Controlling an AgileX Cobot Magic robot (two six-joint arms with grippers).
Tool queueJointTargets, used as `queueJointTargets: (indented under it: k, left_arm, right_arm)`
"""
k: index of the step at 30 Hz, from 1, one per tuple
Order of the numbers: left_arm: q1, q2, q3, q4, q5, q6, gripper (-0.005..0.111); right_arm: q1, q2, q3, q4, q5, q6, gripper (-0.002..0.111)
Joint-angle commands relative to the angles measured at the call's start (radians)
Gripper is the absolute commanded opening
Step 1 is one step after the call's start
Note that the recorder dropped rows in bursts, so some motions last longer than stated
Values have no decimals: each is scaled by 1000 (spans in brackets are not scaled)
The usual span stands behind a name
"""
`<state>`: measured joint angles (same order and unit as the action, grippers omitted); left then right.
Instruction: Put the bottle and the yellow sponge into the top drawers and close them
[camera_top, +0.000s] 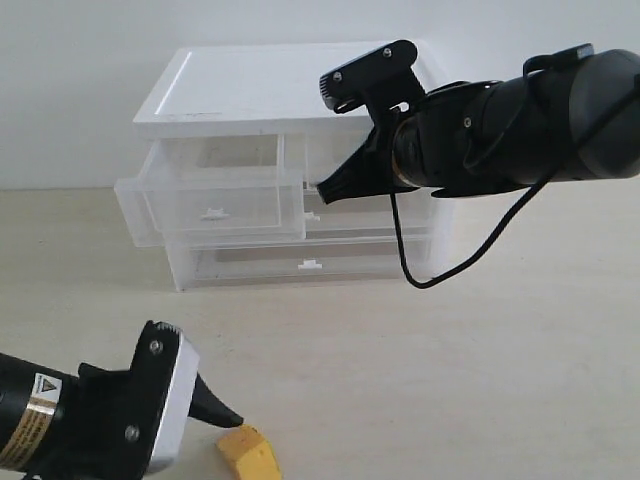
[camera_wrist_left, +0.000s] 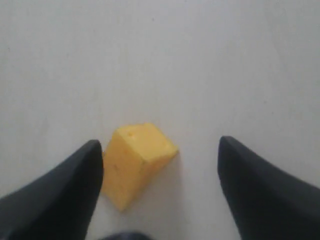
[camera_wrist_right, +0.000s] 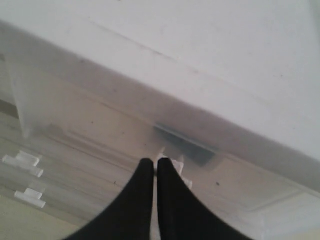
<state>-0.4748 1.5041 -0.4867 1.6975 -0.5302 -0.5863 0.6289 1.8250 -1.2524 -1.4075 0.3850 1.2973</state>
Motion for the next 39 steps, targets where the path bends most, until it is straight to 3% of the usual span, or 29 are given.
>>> queueJointTargets:
  k: [1,5,8,10,18,19,21,22,24,27,31,35,37,39]
  left_arm:
    - [-3,44,4,-338,7,547,59]
    - [-3,152,-13,-377,5,571,59]
    - [-3,208,-15,-388,3,681,59]
    - [-3,231,-29,-502,3,802,59]
    - [-3,324,-74,-531,-51,767,57]
    - [-3,324,-77,-531,-54,767,53]
    - [-3,328,-96,-535,-41,750,35]
    - [-3,333,-96,-544,-30,723,17]
    - [-3,334,-96,-604,11,713,4]
    - [-3,316,-96,-611,-4,713,4]
    - [-27,177,-94,-451,0,519,4]
    - [-27,33,-73,-190,-8,185,4]
    - [-27,-64,-46,-97,0,86,4]
    - [-27,-135,-21,-97,-10,72,4]
  right_arm:
    - [-2,1,-4,7,0,-5,0]
    - [-2,1,-4,7,0,-9,0]
    - [-2,1,-4,7,0,-9,0]
    - [-2,1,-4,7,0,-11,0]
    - [-2,1,-4,3,-2,-25,0]
    - [-2,1,-4,3,-2,-25,0]
    - [-2,1,-4,3,-2,-27,0]
    - [-2,1,-4,5,-2,-27,0]
    - [-2,1,-4,7,-2,-25,0]
    - [-2,1,-4,7,-2,-25,0]
    - [-2,1,-4,10,-2,-29,0]
    - [-2,1,-4,10,-2,-29,0]
    - [-2,1,-4,10,-4,-29,0]
    - [-2,1,-4,13,-9,-29,0]
